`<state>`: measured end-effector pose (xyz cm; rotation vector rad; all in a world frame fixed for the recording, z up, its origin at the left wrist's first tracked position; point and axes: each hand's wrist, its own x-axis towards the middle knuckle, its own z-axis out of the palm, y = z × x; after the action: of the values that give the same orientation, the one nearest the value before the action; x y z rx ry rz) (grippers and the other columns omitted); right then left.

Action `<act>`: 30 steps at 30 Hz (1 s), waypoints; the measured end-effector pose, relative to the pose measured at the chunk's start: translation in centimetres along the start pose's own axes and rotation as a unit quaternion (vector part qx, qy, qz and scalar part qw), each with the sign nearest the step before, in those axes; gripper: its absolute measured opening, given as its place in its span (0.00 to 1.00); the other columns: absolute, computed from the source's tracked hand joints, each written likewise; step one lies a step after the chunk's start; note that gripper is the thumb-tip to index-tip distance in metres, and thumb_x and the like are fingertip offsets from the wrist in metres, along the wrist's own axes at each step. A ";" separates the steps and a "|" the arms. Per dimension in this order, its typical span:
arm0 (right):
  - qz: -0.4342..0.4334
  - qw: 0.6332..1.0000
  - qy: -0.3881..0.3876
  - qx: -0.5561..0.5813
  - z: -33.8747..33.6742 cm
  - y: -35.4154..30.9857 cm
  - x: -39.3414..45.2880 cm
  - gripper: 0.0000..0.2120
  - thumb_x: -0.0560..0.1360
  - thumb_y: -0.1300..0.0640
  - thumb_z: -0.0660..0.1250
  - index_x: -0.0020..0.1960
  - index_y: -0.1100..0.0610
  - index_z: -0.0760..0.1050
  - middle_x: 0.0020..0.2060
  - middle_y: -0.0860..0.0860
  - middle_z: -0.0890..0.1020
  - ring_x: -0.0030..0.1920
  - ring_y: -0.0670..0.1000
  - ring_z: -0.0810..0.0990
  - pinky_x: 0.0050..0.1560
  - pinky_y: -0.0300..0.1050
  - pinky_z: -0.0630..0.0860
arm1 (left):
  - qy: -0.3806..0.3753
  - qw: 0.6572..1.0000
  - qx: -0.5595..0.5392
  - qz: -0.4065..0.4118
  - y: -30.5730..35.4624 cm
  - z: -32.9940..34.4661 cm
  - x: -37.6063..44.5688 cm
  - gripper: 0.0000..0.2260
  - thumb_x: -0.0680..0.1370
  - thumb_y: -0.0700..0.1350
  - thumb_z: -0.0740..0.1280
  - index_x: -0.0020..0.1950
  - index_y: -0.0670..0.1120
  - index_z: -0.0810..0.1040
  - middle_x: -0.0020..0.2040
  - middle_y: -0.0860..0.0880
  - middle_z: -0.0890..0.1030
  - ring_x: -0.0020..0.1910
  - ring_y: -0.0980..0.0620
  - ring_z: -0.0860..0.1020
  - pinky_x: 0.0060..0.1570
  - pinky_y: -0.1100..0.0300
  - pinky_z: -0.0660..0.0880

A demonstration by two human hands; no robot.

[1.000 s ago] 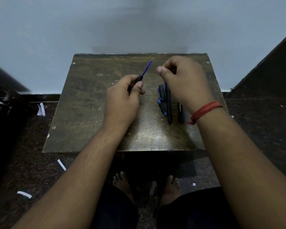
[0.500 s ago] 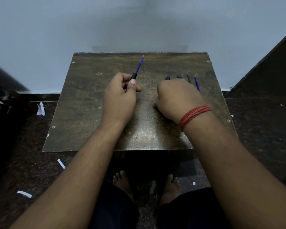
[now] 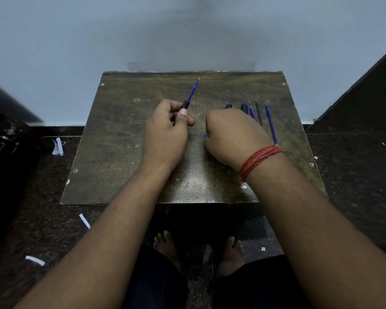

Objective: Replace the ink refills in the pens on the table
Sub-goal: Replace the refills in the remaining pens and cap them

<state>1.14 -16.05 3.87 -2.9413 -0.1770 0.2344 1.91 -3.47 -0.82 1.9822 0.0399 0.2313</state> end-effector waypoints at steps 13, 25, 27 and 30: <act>0.131 0.729 0.183 0.647 -0.2 4.8 2.9 0.06 0.73 0.59 0.70 0.37 0.54 0.79 0.35 0.50 0.83 0.30 0.44 0.72 0.29 0.38 0.65 | -0.045 0.998 0.029 0.012 0.3 0.2 -0.5 0.04 0.82 0.44 0.63 0.53 0.51 0.77 0.41 0.55 0.83 0.40 0.66 0.77 0.36 0.76 0.67; 0.148 0.683 0.232 0.676 0.3 5.4 3.9 0.04 0.74 0.57 0.71 0.40 0.53 0.79 0.36 0.49 0.84 0.37 0.46 0.76 0.33 0.39 0.69 | -0.075 0.995 0.046 0.050 0.4 0.4 -0.8 0.04 0.81 0.42 0.64 0.51 0.51 0.77 0.39 0.56 0.83 0.40 0.67 0.78 0.38 0.77 0.67; 0.147 0.686 0.232 0.673 0.3 5.4 3.8 0.04 0.74 0.56 0.71 0.40 0.53 0.79 0.36 0.49 0.84 0.37 0.47 0.76 0.32 0.39 0.69 | -0.077 0.994 0.046 0.054 0.5 0.3 -0.8 0.04 0.81 0.42 0.64 0.51 0.51 0.76 0.39 0.56 0.83 0.40 0.67 0.78 0.38 0.77 0.68; 0.131 0.711 0.236 0.649 0.3 5.3 3.7 0.04 0.74 0.57 0.71 0.41 0.53 0.80 0.39 0.50 0.84 0.38 0.47 0.76 0.35 0.38 0.70 | -0.076 0.994 0.046 0.056 0.4 0.3 -0.7 0.04 0.81 0.42 0.64 0.50 0.51 0.76 0.38 0.56 0.83 0.39 0.67 0.78 0.37 0.77 0.67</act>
<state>5.26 -20.70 2.03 -1.4864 0.3558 -0.2803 1.26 -4.04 -0.70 2.0907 -0.1615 0.1530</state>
